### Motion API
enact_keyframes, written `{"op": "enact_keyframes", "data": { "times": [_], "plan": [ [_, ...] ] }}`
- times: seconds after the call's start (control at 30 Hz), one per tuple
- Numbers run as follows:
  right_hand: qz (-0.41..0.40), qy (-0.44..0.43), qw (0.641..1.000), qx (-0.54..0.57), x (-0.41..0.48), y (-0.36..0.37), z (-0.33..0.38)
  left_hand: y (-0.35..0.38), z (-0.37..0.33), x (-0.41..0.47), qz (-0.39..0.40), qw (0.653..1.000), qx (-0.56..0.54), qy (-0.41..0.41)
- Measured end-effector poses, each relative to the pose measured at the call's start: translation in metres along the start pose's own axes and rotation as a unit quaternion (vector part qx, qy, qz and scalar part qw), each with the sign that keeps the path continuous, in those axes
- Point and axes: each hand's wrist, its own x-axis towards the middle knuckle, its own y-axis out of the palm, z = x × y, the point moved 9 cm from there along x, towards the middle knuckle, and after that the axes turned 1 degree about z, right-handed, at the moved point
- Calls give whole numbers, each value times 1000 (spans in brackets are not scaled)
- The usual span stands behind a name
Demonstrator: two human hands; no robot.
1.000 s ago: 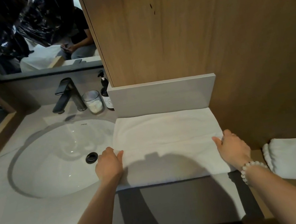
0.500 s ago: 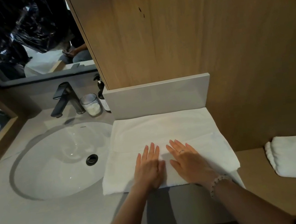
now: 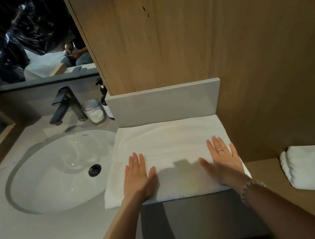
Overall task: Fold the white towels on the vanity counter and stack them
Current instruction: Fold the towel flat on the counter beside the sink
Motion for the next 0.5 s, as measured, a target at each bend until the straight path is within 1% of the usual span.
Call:
{"op": "enact_keyframes", "data": {
  "times": [0.1, 0.17, 0.2, 0.27, 0.33, 0.37, 0.43, 0.5],
  "plan": [
    [-10, 21, 999, 22, 4, -3, -1, -2, 9, 7, -13, 998, -50, -23],
    [-7, 30, 998, 63, 12, -8, -2, -10, 12, 13, -25, 994, -100, -43],
    [-14, 42, 995, 88, 19, -16, -6, -19, 13, 18, -47, 989, -129, -49],
    [-63, 85, 987, 118, 33, -44, -18, -47, 20, 29, -112, 973, -195, -58],
    [-108, 142, 976, 123, 45, -75, -30, -71, 38, 44, -150, 944, -277, -98],
    [-105, 168, 969, 145, 52, -84, -36, -77, 47, 54, -144, 929, -317, -125],
    [-63, 224, 945, 229, 69, -84, -46, -82, 59, 73, -115, 891, -404, -174],
    [-18, 267, 916, 300, 86, -76, -51, -79, 57, 84, -73, 850, -482, -198]
  ]
}}
